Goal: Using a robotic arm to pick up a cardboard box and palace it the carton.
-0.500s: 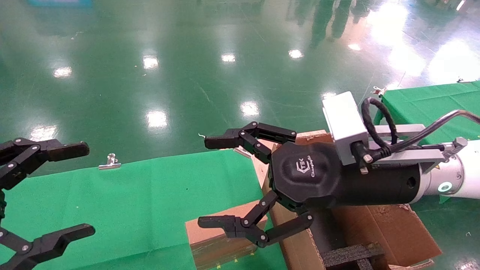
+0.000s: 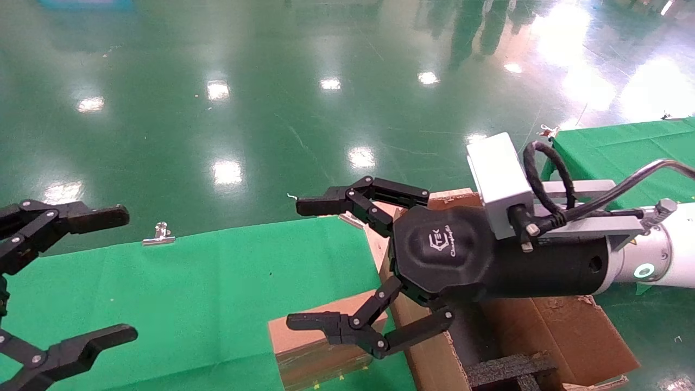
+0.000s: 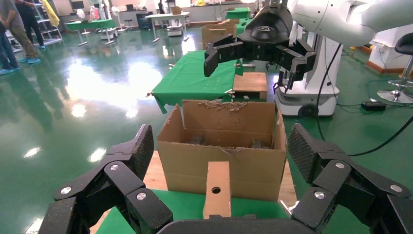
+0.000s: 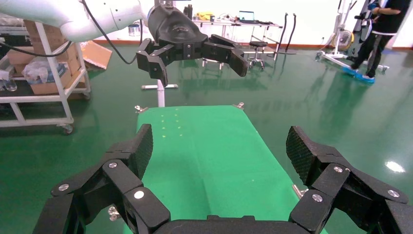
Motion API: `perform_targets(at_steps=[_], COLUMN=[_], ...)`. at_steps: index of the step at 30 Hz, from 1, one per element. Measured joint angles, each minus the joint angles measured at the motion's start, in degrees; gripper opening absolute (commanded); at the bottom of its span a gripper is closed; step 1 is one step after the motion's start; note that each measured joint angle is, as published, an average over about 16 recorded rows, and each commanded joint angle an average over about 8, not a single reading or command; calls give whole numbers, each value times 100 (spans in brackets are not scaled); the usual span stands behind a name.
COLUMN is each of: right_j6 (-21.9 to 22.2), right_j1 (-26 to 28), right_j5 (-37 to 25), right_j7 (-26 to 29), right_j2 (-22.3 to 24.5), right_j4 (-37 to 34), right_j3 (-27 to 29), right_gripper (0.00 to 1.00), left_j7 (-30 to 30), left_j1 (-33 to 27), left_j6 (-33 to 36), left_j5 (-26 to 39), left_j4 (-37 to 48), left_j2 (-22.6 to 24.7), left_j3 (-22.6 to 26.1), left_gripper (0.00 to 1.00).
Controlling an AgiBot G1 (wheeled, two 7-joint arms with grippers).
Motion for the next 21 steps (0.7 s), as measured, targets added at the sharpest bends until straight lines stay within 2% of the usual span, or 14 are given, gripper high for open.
perform_targets(at_steps=[1,8,9,15,21], right_j6=[0,-1,-2,-28,-136], right_j1=[0,0,1,83,395], right_j5=[0,-4,-9,-225,-880], right_j7=[0,-2,-3,-31,-116], right_j2=[0,1,2,-7,-120], right_j4=[0,1,2,4,-80], right_j3=[0,-1,-2,-89,-383], right_gripper=[100,100,100,100,100], left_j7=[0,0,0,0,0], left_j1=[0,0,0,0,0], left_j6=[0,0,0,0,0], left_j5=[0,0,0,0,0], left_j4=[0,0,0,0,0], left_j2=[0,0,0,0,0], left_j3=[0,0,0,0,0], left_gripper=[90,4,0,0,0])
